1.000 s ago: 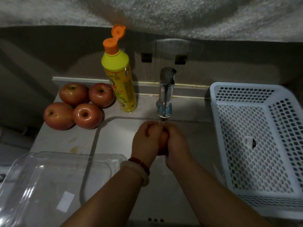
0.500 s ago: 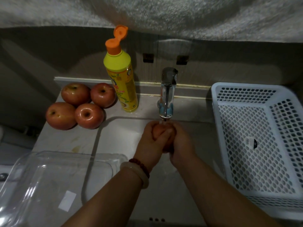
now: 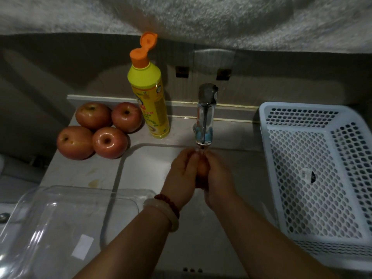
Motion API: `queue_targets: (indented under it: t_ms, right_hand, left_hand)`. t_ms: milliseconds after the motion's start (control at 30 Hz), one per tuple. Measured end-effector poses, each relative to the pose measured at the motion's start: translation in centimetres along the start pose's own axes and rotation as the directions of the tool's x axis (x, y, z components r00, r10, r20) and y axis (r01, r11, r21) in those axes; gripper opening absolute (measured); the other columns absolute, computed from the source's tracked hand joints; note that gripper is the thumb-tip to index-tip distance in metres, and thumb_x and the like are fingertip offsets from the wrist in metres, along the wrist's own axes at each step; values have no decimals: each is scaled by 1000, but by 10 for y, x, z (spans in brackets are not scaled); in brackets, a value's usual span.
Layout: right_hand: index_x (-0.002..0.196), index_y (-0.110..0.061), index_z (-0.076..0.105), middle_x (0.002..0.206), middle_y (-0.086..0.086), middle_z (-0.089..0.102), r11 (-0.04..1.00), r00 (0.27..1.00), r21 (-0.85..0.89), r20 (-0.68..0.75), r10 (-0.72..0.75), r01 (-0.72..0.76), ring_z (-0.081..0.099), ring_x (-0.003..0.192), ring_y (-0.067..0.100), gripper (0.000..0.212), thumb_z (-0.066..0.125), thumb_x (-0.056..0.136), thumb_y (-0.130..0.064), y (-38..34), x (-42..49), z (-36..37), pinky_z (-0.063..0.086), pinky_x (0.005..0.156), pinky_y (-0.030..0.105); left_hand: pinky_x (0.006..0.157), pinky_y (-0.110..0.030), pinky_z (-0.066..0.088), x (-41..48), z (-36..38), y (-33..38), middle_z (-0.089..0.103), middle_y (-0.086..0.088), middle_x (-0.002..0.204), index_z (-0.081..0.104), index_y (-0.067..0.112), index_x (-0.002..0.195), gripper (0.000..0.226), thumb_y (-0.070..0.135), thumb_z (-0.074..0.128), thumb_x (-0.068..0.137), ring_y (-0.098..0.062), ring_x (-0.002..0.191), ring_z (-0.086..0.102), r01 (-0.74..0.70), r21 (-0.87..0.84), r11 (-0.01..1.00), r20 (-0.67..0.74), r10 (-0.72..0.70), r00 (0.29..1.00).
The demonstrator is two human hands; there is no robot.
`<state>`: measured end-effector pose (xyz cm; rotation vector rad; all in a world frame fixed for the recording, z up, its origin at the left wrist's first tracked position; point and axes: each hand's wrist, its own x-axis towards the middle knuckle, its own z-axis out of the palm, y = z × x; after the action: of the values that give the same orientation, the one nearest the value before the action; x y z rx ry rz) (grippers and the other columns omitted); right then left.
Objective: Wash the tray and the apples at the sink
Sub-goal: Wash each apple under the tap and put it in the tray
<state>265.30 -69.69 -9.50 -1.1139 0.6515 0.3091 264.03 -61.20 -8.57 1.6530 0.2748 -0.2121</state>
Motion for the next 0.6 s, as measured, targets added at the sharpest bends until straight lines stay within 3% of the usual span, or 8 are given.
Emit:
queue_targets:
  t_ms: [67,100,200,267,367,500,533,600]
  right_hand:
    - [106,-16,69,97,9,74,989,992,87,50,116,-120,72,83,22,26,59,91,-33,-7,2,-2,53,55,29]
    - [105,-16,70,95,9,74,987,991,98,57,124,-129,72,81,22,25,59,91,-32,-8,3,-3,53,54,29]
    - [101,-17,71,100,11,72,1000,999,3,-36,-14,14,69,88,26,22,58,92,-32,-2,3,1,52,53,29]
    - [94,-20,71,96,8,72,984,980,-81,-108,-166,158,67,88,25,19,55,94,-30,1,-2,2,53,56,32]
    - [89,-26,70,91,0,71,953,952,-139,-109,-285,269,68,88,19,17,54,95,-27,1,-5,0,56,65,34]
    - [103,-19,69,101,9,73,981,990,137,13,138,-138,68,96,26,23,62,88,-35,-4,0,0,56,69,36]
    - [106,-19,68,102,9,73,976,983,124,47,176,-181,68,96,27,27,64,86,-36,-4,1,0,56,70,37]
    - [108,-21,67,103,8,72,999,998,-8,54,45,-44,69,95,25,22,62,88,-30,-1,3,-1,57,67,36]
  left_hand:
    - [88,-13,46,-3,2,1,51,16,114,46,46,110,18,31,47,99,1,103,53,-19,57,998,52,16,999]
    - [89,-13,46,-3,3,0,51,14,118,44,43,118,24,32,49,98,-1,106,53,-3,36,999,52,1,999]
    - [95,-35,52,0,3,1,59,4,123,46,32,132,48,51,56,90,-13,109,59,70,-58,996,-3,-71,998]
    - [89,-44,55,4,3,1,63,0,117,52,30,124,52,60,58,81,-18,102,63,142,-115,983,-32,-147,989]
    - [85,-44,56,6,4,2,65,4,106,59,33,104,27,50,62,84,-16,97,64,165,-171,971,-63,-178,982]
    - [76,-19,49,3,6,2,61,16,102,53,43,99,10,38,57,91,-1,94,59,56,-110,992,-80,-65,995]
    - [76,-18,48,3,6,2,61,16,101,54,43,99,9,38,56,92,0,94,59,50,-116,992,-90,-60,994]
    - [79,-24,52,5,5,2,65,12,101,58,39,101,8,38,54,94,-3,94,62,75,-144,987,-99,-90,991]
